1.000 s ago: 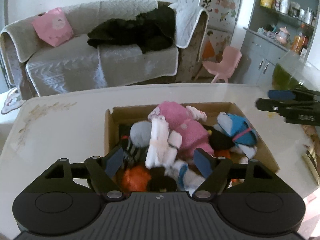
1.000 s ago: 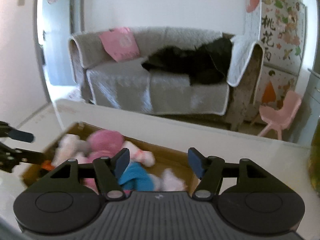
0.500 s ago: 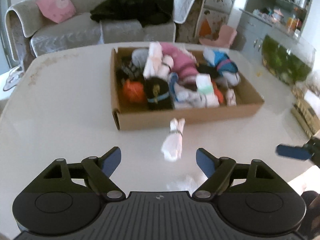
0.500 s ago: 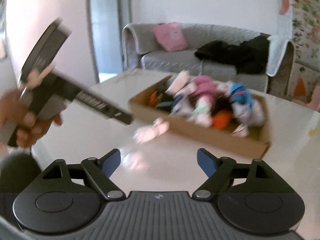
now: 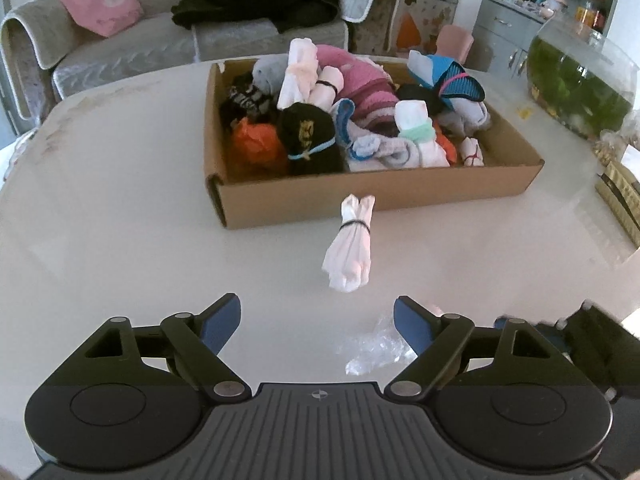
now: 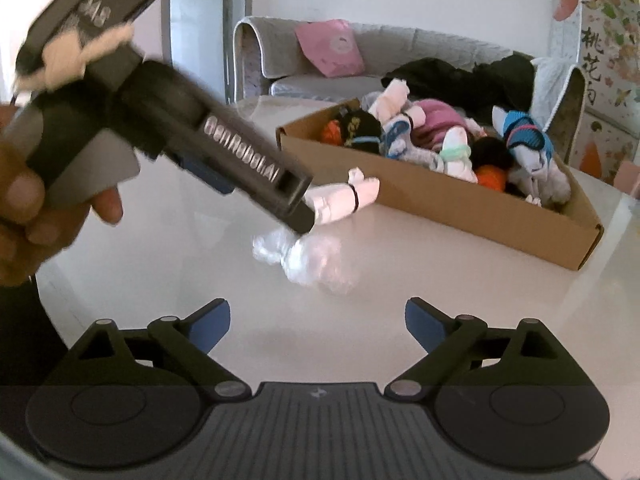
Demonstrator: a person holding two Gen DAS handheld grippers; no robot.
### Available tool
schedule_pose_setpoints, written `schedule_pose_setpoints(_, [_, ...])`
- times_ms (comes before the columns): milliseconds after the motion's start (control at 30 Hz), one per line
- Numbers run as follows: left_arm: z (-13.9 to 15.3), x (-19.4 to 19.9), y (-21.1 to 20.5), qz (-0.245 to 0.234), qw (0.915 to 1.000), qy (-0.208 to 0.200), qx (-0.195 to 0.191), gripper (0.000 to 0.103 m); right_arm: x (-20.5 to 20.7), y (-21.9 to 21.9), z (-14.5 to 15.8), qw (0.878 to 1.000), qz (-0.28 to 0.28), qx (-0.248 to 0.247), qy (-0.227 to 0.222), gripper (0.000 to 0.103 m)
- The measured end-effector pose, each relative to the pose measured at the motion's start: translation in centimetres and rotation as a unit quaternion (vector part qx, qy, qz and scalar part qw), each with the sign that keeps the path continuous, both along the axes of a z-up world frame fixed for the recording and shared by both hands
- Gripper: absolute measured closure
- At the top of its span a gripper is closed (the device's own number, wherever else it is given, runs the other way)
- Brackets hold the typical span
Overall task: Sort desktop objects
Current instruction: 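Move left tool back over the last white black-banded sock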
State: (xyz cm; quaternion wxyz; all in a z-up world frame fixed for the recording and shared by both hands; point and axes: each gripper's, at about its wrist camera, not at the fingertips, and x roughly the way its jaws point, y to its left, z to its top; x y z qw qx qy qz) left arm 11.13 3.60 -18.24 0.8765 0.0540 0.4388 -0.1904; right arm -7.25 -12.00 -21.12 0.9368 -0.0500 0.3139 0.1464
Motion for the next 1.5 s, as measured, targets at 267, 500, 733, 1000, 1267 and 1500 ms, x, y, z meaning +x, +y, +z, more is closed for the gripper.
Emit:
schedule_pose_setpoints(267, [-0.8,1.9,-2.2,-0.014,0.9998,0.011,0.009,0.015,0.9,-0.1,0.1,1.0,-0.014,0.016,-0.009,0.008])
schedule_pose_setpoints(500, [-1.3,3.0,-3.6,-0.019,0.9995,0.019,0.013,0.015,0.7,0.8,0.1,1.0,-0.015,0.021,-0.007,0.009])
schedule_pose_setpoints(733, [-1.4,3.5,-4.3,-0.029,0.9992,0.02,0.017,0.014,0.5,1.3,-0.1,1.0,-0.018,0.019,-0.004,0.008])
schedule_pose_setpoints(1000, [-1.5,3.9,-4.8,-0.039,0.9987,0.021,0.027,0.013,0.3,1.9,-0.1,1.0,-0.014,0.017,-0.003,0.009])
schedule_pose_setpoints(1267, [-1.5,4.3,-5.0,-0.04,0.9985,0.022,0.032,0.013,0.7,2.4,0.3,1.0,-0.012,0.019,-0.001,0.035])
schedule_pose_setpoints(1500, [-1.3,4.1,-4.9,-0.051,0.9976,0.014,0.044,0.029,0.4,2.3,0.3,1.0,-0.009,0.019,-0.008,0.07])
